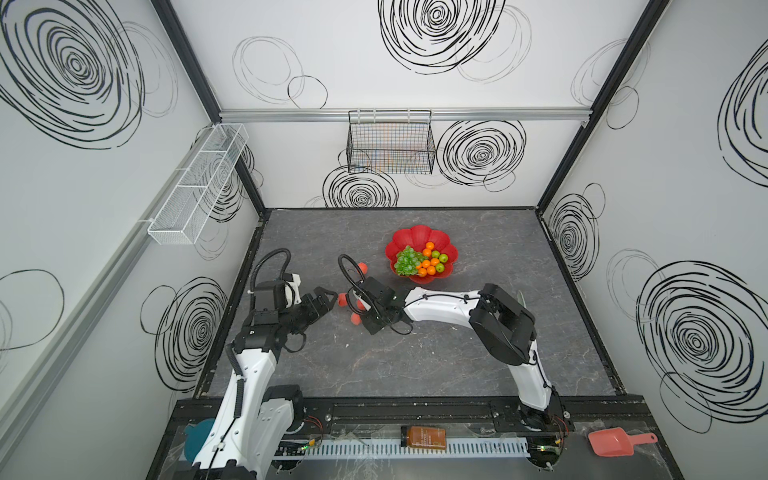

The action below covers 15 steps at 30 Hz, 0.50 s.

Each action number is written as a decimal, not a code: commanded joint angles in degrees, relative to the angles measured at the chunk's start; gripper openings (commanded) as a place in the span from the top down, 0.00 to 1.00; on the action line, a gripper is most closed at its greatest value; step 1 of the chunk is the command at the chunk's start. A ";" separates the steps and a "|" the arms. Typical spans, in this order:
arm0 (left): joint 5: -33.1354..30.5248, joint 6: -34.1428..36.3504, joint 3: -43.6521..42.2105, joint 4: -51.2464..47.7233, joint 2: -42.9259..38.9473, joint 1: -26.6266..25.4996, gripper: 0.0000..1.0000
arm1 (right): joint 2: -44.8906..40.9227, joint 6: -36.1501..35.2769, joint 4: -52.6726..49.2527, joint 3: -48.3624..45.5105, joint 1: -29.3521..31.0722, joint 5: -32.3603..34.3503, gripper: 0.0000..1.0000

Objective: Place and organize the fake fruits in the fruit bowl
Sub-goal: 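Move the right gripper over a small green pear among the peaches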

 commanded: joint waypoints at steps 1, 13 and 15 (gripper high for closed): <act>0.59 0.90 -0.32 2.25 -0.12 0.22 0.04 | -1.25 0.44 -1.15 -0.68 0.43 1.05 0.58; -0.15 0.98 0.08 2.40 -0.64 -1.76 0.04 | -5.61 1.40 -0.45 -4.09 0.43 0.96 0.60; -0.45 0.99 0.25 2.42 -0.71 -2.38 0.04 | -6.49 1.63 -0.22 -4.77 0.43 0.76 0.61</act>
